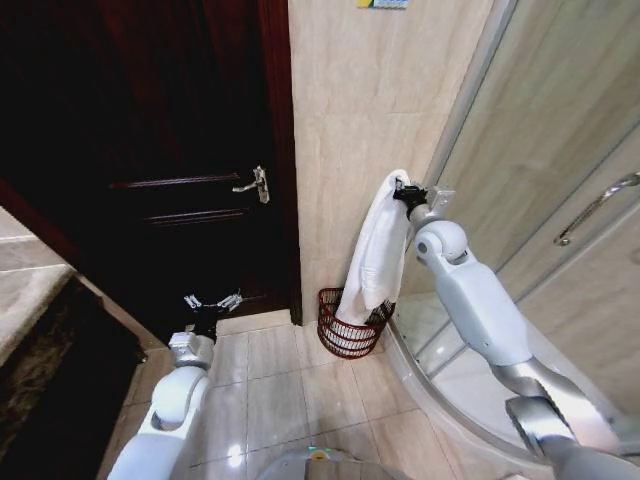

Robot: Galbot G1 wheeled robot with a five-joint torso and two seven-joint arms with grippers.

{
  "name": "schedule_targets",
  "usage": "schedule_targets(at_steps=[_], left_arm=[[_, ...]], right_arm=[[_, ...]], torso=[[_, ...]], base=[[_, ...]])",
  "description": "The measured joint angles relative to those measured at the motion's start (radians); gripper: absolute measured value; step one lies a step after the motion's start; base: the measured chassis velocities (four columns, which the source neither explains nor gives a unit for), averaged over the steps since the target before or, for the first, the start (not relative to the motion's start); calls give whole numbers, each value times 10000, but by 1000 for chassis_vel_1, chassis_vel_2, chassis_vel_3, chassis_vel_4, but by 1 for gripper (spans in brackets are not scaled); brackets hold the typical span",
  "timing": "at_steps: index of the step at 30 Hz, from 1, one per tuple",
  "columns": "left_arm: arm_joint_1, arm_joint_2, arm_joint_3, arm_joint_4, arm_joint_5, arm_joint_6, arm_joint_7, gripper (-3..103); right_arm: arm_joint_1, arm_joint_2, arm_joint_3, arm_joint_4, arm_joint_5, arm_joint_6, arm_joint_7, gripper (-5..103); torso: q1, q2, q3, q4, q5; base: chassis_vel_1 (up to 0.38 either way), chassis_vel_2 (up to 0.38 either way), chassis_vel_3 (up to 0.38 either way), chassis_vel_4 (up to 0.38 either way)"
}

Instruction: Discard the used towel into the hamper.

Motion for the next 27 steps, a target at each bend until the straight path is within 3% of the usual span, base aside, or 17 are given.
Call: schedule_targets(at_steps=[27], left_arm=[[251, 4, -241, -227, -46, -96, 33, 100]], right_arm=[[-432, 639, 92, -991, -810, 660, -410, 5]], torso=[[-577, -1325, -752, 0, 0]], base=[[0, 0, 0, 0]])
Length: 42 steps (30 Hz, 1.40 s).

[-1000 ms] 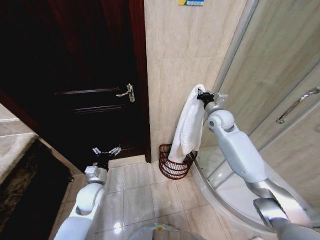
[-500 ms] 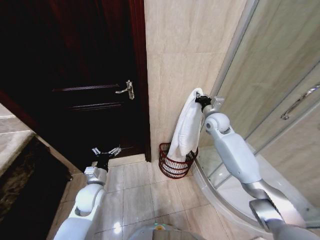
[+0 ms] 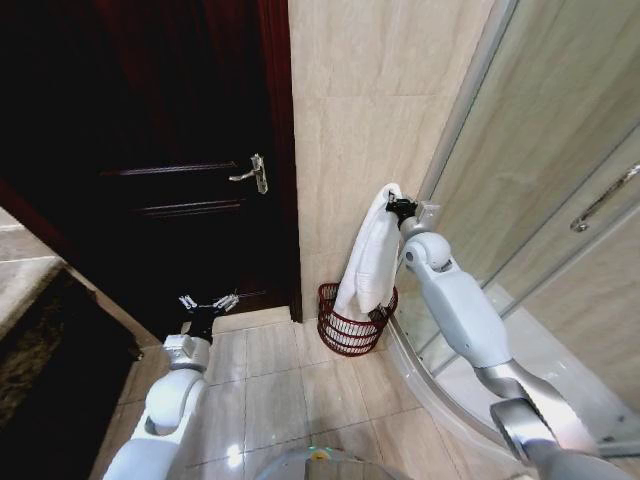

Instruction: Discard the used towel into the hamper.

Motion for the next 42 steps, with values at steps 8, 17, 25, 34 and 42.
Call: schedule_targets(at_steps=[8, 17, 25, 34, 42], left_arm=[[24, -6, -18, -27, 0, -18, 2, 100], [49, -24, -69, -70, -1, -54, 9, 100], [76, -58, -112, -70, -10, -94, 35, 100], [92, -58, -110, -99, -10, -102, 41, 100], [127, -64, -126, -129, -7, -109, 42, 100]], right_arm=[[-94, 92, 41, -347, -117, 104, -89, 5], [-61, 224, 0, -785, -190, 154, -130, 5], [-324, 264, -5, -804, -338, 188, -205, 5], [-466, 310, 63, -957, -342, 186, -297, 5], [-636, 404, 154, -1166, -258, 145, -344, 5]], torso=[[-156, -337, -182, 0, 0], [-343, -781, -436, 0, 0], [-489, -1121, -629, -1, 0], [-664, -1535, -867, 0, 0], [-817, -1888, -1069, 0, 1]], base=[[0, 0, 0, 0], [0, 0, 0, 0], [0, 0, 0, 0], [0, 0, 0, 0], [0, 0, 0, 0]])
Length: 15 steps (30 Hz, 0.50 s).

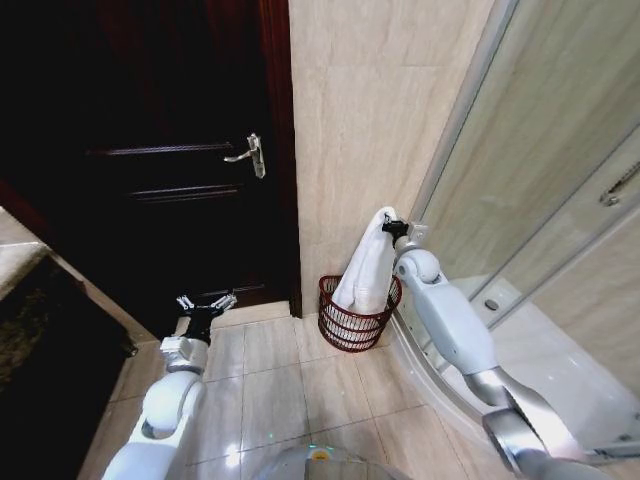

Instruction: Discard the used towel into the hamper.

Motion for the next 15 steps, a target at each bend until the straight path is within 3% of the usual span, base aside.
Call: schedule_targets(at_steps=[15], left_arm=[[198, -31, -189, -29, -10, -153, 139, 100]], right_arm=[[-142, 246, -4, -327, -199, 9, -64, 5]], torso=[[-272, -651, -382, 0, 0]], base=[[0, 0, 0, 0]])
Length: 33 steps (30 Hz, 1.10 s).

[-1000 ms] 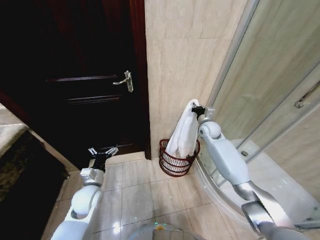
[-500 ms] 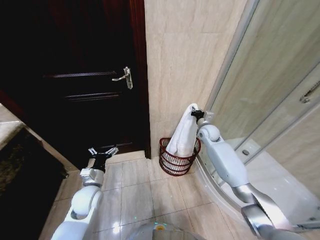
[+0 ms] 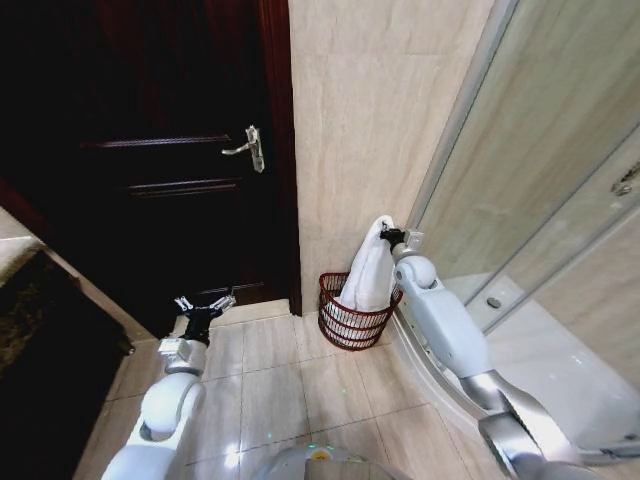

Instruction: Discard the used towel into the hamper.

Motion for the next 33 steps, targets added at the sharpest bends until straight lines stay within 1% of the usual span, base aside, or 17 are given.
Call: schedule_targets(at_steps=[5, 10, 14, 20, 23, 24, 26, 32, 33], left_arm=[[47, 0, -70, -26, -38, -35, 27, 100], [57, 1, -84, -30, -51, -43, 30, 100], [51, -41, -90, -30, -55, -54, 38, 100], [30, -75, -44, -32, -18, -146, 37, 100], [24, -62, -51, -89, -13, -150, 33, 100], [24, -62, -51, -89, -13, -150, 33, 100], [29, -59, -67, -102, -12, -150, 31, 100], [60, -76, -82, -106, -5, -151, 30, 100], [60, -76, -82, -106, -5, -151, 30, 100]], right_arm=[[-36, 107, -62, -116, -2, -53, 6, 5], [-138, 115, -76, -108, 9, -209, 7, 5], [-243, 119, -19, -67, 218, -536, 138, 5], [-185, 89, 25, -35, 511, -951, 177, 5], [-92, 53, 28, -81, 697, -1227, 179, 5], [-92, 53, 28, -81, 697, -1227, 179, 5], [-96, 33, 9, -83, 741, -1335, 132, 5], [-101, 52, -69, -182, 720, -1353, 35, 5], [-101, 52, -69, -182, 720, -1353, 35, 5]], torso=[[-101, -239, -133, 0, 0], [-171, -394, -220, 0, 0], [-264, -628, -362, 0, 0], [-337, -847, -506, 0, 1], [-407, -1006, -601, 0, 0], [-407, -1006, -601, 0, 0], [-459, -1138, -675, 0, 0], [-576, -1418, -838, 1, 0], [-576, -1418, -838, 1, 0]], base=[[0, 0, 0, 0], [0, 0, 0, 0], [0, 0, 0, 0], [0, 0, 0, 0], [0, 0, 0, 0], [0, 0, 0, 0], [0, 0, 0, 0], [0, 0, 0, 0], [0, 0, 0, 0]])
